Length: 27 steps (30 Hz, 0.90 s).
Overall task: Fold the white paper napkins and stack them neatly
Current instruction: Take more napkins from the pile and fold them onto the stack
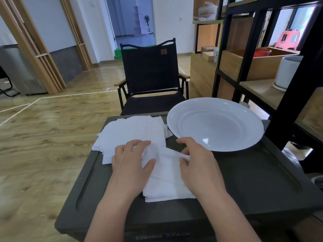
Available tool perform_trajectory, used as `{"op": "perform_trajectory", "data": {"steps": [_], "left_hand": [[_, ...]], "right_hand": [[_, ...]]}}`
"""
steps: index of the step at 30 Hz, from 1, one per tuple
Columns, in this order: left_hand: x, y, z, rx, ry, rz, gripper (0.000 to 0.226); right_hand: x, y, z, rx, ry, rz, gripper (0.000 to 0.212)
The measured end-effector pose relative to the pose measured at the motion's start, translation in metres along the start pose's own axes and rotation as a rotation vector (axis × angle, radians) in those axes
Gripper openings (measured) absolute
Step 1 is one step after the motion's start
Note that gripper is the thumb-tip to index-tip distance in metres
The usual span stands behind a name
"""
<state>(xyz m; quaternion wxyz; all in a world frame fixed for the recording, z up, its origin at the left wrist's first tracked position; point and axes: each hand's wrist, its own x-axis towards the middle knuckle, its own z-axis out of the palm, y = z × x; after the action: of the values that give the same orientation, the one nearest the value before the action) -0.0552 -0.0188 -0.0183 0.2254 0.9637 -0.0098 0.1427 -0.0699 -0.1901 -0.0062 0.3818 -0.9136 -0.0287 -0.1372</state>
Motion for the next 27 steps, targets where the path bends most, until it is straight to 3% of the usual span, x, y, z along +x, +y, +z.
{"op": "perform_trajectory", "data": {"steps": [7,10,13,17,20,23,27], "left_hand": [[0.0,0.009,-0.021,-0.397,0.106,-0.046,0.057],[-0.002,0.01,-0.029,-0.519,0.048,-0.07,0.036],[-0.005,0.013,-0.039,-0.782,-0.003,-0.125,0.006],[-0.008,0.017,-0.05,-0.936,-0.123,-0.122,0.007],[-0.011,0.023,-0.052,-0.929,-0.206,-0.165,0.011],[-0.011,0.016,-0.043,-0.815,-0.233,-0.279,0.013],[-0.006,0.006,-0.027,-0.405,-0.228,-0.352,0.027]], "right_hand": [[0.001,-0.008,-0.011,0.18,0.053,-0.139,0.05],[0.002,-0.011,-0.021,0.377,0.039,-0.082,0.043],[0.004,-0.011,-0.029,0.598,0.035,0.001,0.042],[0.005,-0.011,-0.034,0.762,0.029,0.117,0.038],[0.006,-0.01,-0.033,0.741,-0.01,0.201,0.037],[0.007,-0.005,-0.029,0.555,-0.075,0.243,0.038],[0.005,0.001,-0.021,0.237,-0.155,0.241,0.043]]}}
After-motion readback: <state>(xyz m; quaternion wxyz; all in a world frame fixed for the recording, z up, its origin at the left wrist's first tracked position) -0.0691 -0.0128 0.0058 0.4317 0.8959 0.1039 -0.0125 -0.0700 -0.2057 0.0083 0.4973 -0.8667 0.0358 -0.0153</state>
